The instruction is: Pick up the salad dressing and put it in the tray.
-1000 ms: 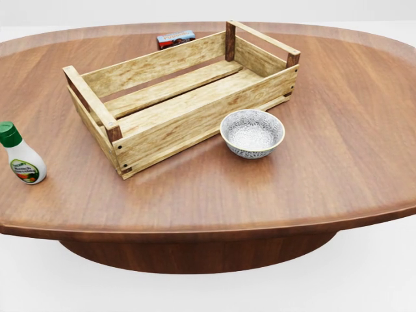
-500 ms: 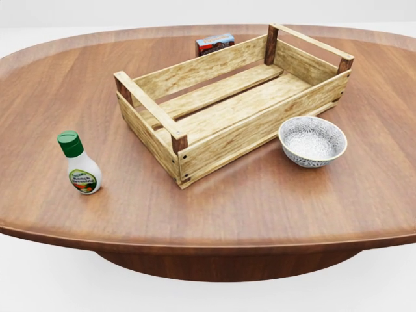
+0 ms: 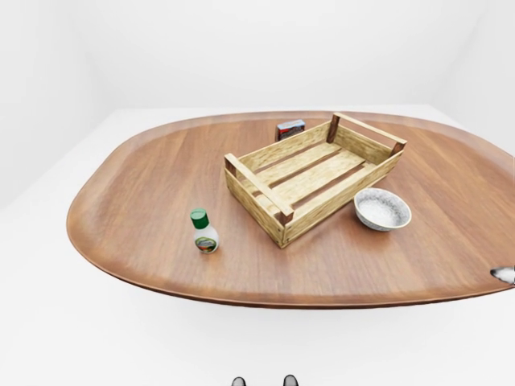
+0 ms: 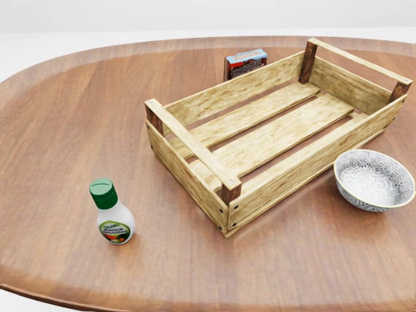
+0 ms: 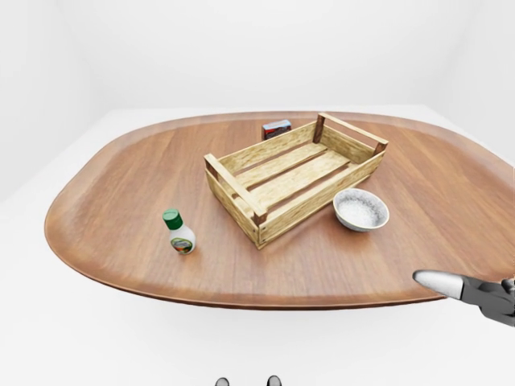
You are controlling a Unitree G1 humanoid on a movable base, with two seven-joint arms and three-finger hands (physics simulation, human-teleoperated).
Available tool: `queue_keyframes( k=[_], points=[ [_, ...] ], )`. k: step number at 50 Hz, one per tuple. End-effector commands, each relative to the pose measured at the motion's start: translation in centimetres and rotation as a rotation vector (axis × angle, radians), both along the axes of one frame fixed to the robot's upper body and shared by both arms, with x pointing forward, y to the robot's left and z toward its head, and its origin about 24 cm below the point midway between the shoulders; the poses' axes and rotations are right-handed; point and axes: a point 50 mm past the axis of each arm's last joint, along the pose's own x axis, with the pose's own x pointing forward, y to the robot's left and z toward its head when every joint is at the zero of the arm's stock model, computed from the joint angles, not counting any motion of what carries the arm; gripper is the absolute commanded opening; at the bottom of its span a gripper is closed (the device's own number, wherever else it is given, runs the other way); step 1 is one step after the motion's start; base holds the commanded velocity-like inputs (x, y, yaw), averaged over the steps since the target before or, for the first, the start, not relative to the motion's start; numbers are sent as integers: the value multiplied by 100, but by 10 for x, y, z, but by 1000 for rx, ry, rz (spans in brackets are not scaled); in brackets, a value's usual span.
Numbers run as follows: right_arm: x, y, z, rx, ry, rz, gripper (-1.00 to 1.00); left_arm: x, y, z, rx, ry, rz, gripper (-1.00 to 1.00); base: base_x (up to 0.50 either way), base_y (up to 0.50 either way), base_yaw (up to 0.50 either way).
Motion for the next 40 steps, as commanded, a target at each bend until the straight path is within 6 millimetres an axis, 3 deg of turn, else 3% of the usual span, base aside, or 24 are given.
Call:
queue_keyframes(
  k=[1,40],
  points=[
    [-1,4,0,-13,4,21,100,3,3,-4,-11,22,1,100,49,22,0],
    [-9,5,6,9,-56,98,100,8,-2,-7,-10,35,-14,100,50,3,0]
  ],
)
